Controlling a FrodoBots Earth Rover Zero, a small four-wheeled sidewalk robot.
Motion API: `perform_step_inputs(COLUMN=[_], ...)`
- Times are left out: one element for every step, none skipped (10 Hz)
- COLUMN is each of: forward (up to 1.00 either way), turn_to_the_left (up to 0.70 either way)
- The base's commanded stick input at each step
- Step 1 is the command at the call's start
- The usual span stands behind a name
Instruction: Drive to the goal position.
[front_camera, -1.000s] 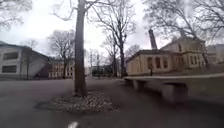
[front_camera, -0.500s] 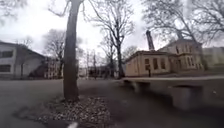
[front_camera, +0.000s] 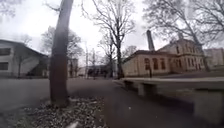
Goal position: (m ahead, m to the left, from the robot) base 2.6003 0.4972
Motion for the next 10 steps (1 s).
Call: perform_step_inputs(forward=[1.0, 1.0, 1.0, 1.0, 1.0, 1.0, 1.0, 1.0, 1.0, 1.0], turn_to_the_left=[0.0, 0.0, 0.0, 0.0, 0.0, 0.0, 0.0, 0.0, 0.0, 0.0])
